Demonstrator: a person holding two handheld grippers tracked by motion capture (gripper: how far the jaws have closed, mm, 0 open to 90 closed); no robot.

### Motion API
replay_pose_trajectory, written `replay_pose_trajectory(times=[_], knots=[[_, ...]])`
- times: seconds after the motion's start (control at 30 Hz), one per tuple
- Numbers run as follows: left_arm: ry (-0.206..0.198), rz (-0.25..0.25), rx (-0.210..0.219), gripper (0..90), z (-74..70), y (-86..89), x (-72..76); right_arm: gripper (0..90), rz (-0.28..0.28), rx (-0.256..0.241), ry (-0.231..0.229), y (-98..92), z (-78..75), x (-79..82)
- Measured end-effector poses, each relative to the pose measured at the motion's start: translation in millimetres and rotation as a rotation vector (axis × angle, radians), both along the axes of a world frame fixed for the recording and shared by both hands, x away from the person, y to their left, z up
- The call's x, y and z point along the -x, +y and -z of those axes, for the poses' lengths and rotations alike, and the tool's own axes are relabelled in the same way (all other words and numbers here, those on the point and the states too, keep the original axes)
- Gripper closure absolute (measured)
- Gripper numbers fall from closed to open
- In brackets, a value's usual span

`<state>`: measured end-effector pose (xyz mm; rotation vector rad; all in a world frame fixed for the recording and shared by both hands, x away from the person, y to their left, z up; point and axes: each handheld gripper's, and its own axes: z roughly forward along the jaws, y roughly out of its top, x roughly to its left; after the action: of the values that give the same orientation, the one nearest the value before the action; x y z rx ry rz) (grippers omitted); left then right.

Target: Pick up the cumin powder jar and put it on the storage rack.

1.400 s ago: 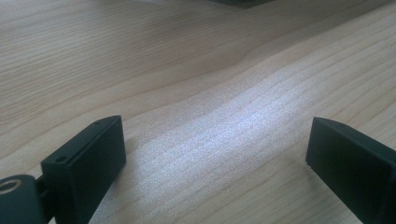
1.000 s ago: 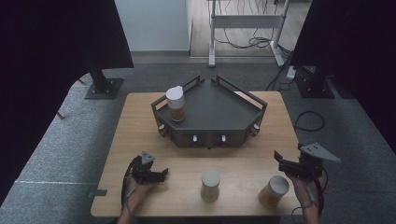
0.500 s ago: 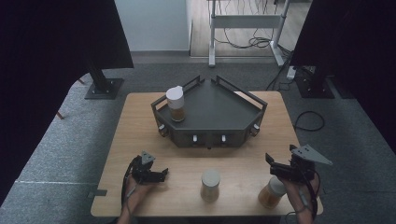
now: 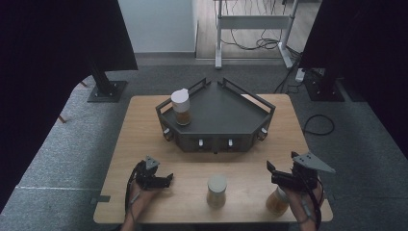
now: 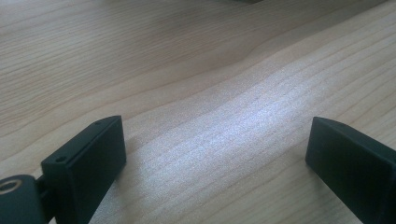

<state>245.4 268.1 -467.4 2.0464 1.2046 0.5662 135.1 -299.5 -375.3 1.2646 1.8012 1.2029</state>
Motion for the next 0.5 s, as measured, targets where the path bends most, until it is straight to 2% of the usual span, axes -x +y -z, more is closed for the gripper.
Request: replay_pose_trajectory(times=[0.5], knots=[[0.001, -0.005, -0.002, 4.1, -0.2, -0.8, 0.2, 8.1, -0.034, 0.005, -0.013, 17.1, -1.4, 5.5]])
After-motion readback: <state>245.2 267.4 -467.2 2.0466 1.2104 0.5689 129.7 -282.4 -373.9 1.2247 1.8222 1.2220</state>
